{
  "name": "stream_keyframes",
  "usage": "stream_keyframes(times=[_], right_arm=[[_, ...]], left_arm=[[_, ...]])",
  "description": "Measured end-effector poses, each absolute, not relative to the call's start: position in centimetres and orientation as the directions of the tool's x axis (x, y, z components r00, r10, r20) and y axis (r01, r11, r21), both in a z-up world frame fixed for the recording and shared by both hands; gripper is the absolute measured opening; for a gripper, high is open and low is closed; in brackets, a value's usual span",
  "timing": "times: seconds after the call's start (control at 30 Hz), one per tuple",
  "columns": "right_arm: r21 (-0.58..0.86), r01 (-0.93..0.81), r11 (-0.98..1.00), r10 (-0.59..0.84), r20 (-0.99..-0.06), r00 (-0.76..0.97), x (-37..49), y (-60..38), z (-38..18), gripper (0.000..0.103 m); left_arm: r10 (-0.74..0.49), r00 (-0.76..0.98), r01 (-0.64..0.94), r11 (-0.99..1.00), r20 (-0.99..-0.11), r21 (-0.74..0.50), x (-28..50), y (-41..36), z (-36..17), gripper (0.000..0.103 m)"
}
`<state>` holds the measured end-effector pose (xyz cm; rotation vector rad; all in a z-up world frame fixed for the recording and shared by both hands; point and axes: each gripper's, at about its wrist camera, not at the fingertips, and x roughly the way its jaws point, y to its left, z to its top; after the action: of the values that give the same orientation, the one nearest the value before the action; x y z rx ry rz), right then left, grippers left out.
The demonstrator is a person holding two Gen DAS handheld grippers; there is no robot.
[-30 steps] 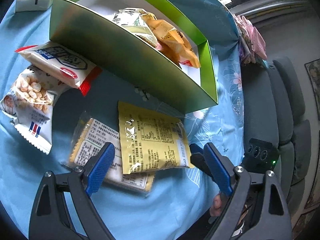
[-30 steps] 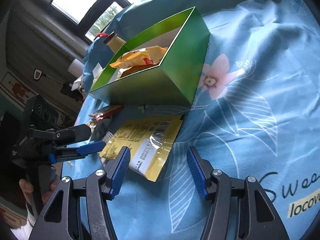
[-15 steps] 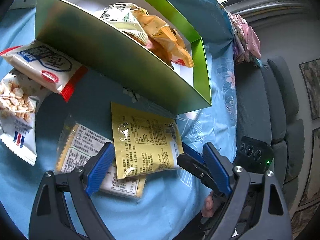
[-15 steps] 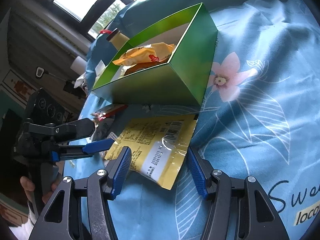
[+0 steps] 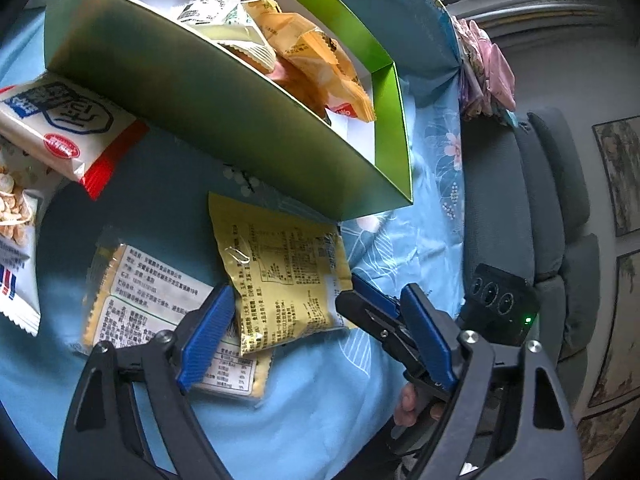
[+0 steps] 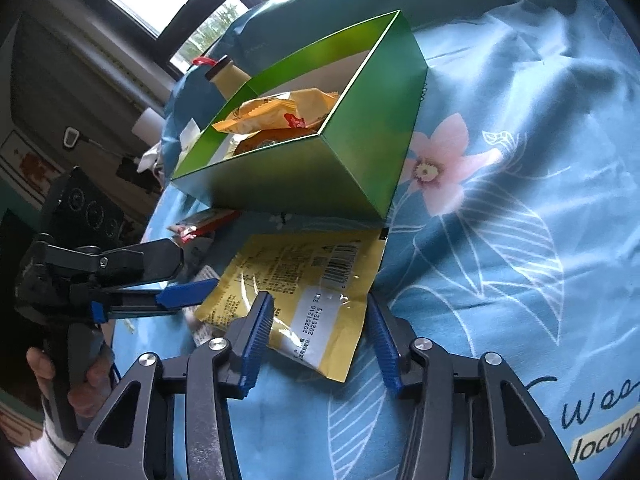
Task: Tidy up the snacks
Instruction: 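Move the left gripper down to the yellow translucent packet, then grasp the yellow translucent packet with the left gripper and lift it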
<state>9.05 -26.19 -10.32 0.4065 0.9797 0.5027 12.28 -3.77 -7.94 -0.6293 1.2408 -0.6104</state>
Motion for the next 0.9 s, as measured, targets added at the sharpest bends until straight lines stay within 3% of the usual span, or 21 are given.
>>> stream_keyframes(times=[0.03, 0.1, 0.2, 0.37, 0.5, 0.63, 0.9], right_arm=[[0.536, -0.215, 0.816, 0.569, -0.681, 0.462, 9.1, -26.3, -10.3, 0.045], [0.521, -0.217, 0.826, 0.557, -0.689, 0.465, 9.1, -26.2, -10.3, 0.042], [0.498, -0.219, 0.839, 0.538, -0.7, 0.47, 9.1, -26.1, -10.3, 0.036], [0.496, -0.222, 0.84, 0.538, -0.705, 0.462, 9.2, -26.0, -10.4, 0.035], [0.464, -0.236, 0.854, 0.518, -0.715, 0.468, 9.3, -25.3, -10.4, 0.027], [0.443, -0.258, 0.859, 0.512, -0.716, 0.474, 9.1, -25.0, -10.3, 0.018], [0.445, -0.286, 0.849, 0.529, -0.695, 0.488, 8.1, -24.8, -9.5, 0.013]], left_arm=[[-0.708, 0.216, 0.088, 0.7, -0.673, -0.708, 12.3, -4.0, -7.9, 0.078], [-0.655, 0.212, 0.101, 0.752, -0.725, -0.651, 12.3, -4.8, -7.8, 0.055], [-0.604, 0.206, 0.09, 0.795, -0.77, -0.6, 12.7, -5.1, -8.2, 0.039], [-0.571, 0.175, 0.112, 0.821, -0.802, -0.56, 12.8, -5.7, -8.6, 0.037], [-0.516, 0.173, 0.146, 0.856, -0.839, -0.496, 12.7, -6.7, -8.8, 0.029], [-0.519, 0.18, 0.14, 0.855, -0.836, -0.5, 12.7, -6.4, -9.0, 0.025], [-0.525, 0.216, 0.171, 0.851, -0.824, -0.497, 11.7, -6.4, -7.4, 0.021]])
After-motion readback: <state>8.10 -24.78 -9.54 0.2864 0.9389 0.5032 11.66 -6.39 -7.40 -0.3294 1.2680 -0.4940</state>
